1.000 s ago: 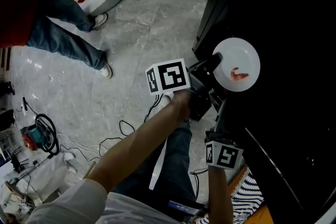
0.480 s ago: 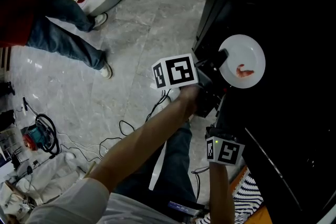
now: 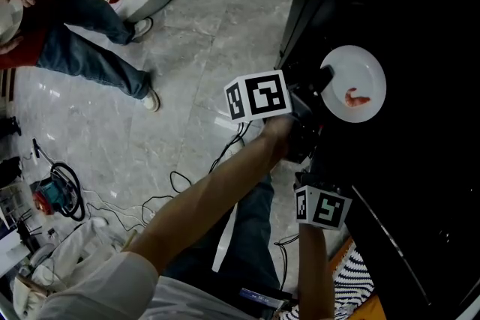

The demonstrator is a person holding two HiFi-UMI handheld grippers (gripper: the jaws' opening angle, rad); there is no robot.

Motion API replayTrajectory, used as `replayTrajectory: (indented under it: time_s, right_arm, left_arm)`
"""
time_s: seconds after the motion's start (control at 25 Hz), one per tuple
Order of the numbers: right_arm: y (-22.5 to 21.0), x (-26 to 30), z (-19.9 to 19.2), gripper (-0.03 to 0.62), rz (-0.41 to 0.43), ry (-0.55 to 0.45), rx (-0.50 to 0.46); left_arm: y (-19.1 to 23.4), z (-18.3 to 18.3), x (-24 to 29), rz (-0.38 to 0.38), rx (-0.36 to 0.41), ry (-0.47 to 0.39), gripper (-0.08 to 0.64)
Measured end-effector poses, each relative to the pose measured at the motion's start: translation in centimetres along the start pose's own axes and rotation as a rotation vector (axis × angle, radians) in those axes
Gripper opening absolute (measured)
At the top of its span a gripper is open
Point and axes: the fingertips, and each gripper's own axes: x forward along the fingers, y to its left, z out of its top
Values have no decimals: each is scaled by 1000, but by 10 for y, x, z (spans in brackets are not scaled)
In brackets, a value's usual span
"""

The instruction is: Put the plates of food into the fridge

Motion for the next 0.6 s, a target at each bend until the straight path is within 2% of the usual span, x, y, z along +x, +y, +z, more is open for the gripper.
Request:
replayTrajectory:
  time_s: [0.6]
  right_arm:
    - [-6,13,1,9,-15,-9,-10]
  left_arm:
    - [0,0,7,1,14,2,18]
